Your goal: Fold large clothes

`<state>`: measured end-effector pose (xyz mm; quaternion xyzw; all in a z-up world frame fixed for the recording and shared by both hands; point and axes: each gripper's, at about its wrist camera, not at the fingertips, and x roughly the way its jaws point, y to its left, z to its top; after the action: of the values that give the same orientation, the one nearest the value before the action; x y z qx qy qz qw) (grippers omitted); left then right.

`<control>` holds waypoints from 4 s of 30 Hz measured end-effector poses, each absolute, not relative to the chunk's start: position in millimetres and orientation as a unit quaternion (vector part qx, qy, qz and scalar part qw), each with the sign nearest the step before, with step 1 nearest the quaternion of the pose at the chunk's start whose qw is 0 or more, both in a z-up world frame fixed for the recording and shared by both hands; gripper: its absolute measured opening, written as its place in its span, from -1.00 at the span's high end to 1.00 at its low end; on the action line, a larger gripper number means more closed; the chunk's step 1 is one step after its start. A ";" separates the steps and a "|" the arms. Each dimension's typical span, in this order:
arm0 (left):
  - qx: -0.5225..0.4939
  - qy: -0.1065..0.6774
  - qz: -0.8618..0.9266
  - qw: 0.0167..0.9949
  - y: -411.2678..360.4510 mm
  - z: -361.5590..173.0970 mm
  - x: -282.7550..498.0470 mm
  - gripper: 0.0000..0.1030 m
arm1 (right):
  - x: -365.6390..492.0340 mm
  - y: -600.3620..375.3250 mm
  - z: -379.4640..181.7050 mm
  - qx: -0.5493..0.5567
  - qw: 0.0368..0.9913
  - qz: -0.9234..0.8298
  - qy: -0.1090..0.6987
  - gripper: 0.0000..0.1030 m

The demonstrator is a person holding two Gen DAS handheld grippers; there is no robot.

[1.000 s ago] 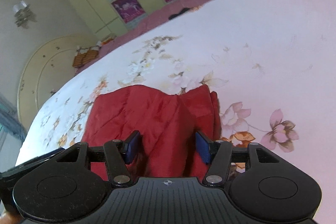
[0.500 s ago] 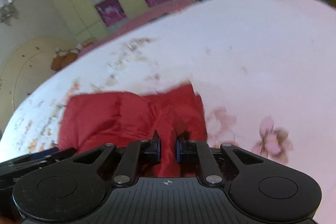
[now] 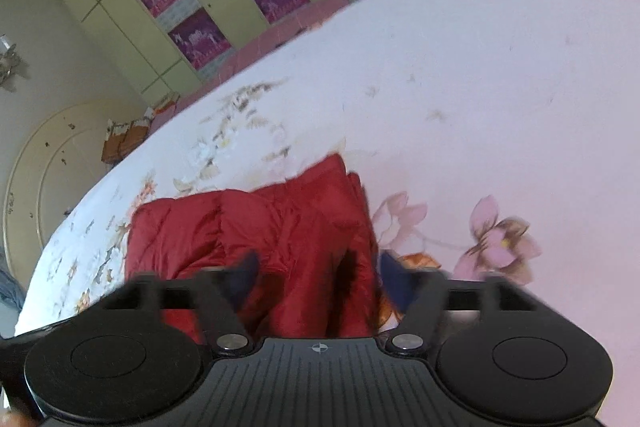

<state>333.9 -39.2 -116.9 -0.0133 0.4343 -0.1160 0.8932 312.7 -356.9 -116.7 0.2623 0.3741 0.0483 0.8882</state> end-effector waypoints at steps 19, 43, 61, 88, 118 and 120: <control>-0.128 0.494 -0.125 0.851 5.0 -106.8 297.0 -0.99 | 286.6 -372.1 -117.3 0.317 0.846 0.101 0.417 -0.36; -0.213 0.491 -0.163 0.829 -0.4 -142.0 286.6 -0.65 | 296.5 -358.3 -167.4 0.415 0.770 0.186 0.447 0.10; -0.132 0.431 -0.133 0.883 -11.0 -81.9 258.5 -0.34 | 277.9 -360.8 -135.5 0.414 0.780 0.240 0.403 0.33; -0.150 0.402 -0.112 0.896 294.5 -54.6 334.1 -0.34 | 361.2 -39.3 -99.3 0.391 0.798 0.247 0.388 0.33; -0.142 0.432 -0.080 0.887 407.4 -115.2 383.8 -0.51 | 425.5 68.9 -143.0 0.339 0.802 0.228 0.435 0.07; -0.143 0.431 -0.080 0.887 408.5 -115.1 386.1 -0.51 | 422.1 67.8 -138.8 0.322 0.814 0.221 0.431 0.07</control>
<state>386.1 408.5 -115.1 -0.1426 0.4309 -0.0803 0.8874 422.1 67.8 -138.8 0.3218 0.4306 0.2210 0.8138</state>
